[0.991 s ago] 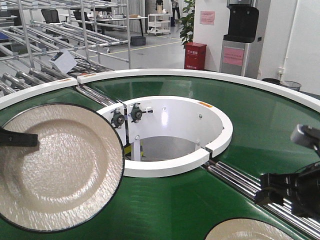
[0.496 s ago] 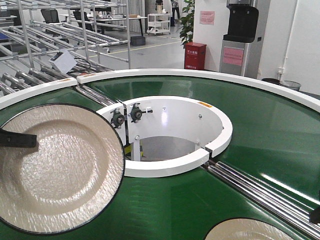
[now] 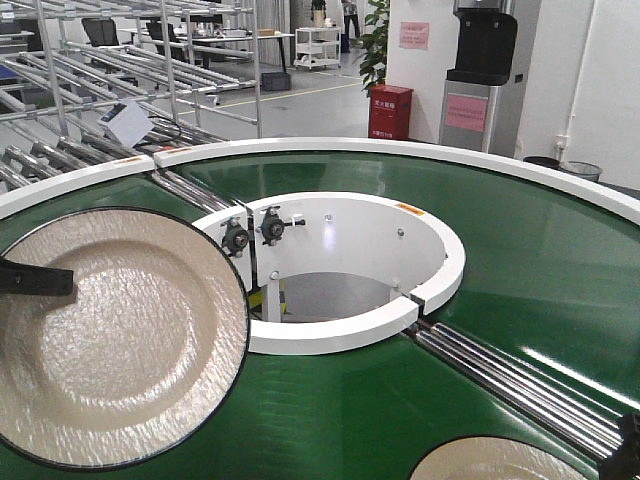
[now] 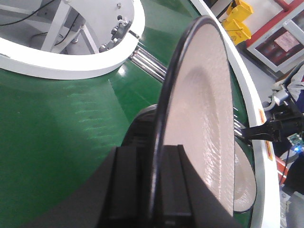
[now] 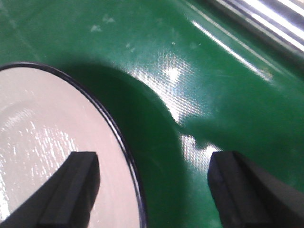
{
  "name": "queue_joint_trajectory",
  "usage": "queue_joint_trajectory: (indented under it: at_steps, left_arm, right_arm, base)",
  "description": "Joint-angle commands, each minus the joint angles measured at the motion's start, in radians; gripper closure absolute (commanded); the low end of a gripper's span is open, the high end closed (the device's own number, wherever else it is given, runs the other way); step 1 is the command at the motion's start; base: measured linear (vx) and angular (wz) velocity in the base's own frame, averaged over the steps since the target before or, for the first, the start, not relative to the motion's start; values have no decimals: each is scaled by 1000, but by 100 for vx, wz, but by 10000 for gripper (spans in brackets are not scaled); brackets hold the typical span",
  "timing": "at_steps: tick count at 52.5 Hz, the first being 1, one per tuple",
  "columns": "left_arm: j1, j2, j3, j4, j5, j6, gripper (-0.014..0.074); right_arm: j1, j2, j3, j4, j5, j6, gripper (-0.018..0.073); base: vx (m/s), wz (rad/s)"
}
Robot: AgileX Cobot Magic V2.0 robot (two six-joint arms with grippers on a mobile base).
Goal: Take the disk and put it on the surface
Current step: 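Grip each plate rim and lift both plates upright off the conveyor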
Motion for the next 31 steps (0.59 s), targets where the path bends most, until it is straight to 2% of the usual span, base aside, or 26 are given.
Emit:
queue_joint_trajectory:
  at_steps: [1, 16, 21, 24, 31]
  left_arm:
    - [-8, -45, -32, -134, 25, -16, 604]
    - [-8, -45, -32, -109, 10, -16, 604]
    - [-8, -45, -32, -86, 7, -17, 604]
    - [-8, -45, -32, -84, 4, -18, 604]
    - [-8, -45, -32, -84, 2, -18, 604]
  right_arm:
    - [9, -15, -30, 46, -8, -27, 32]
    - [140, 69, -30, 69, 16, -46, 32]
    - [185, 87, -30, 94, 9, -55, 78]
    - [197, 87, -30, 106, -9, -47, 188]
    - [204, 86, -30, 144, -7, -47, 576]
  base:
    - [0, 0]
    - [0, 0]
    - [0, 0]
    - [0, 0]
    - [0, 0]
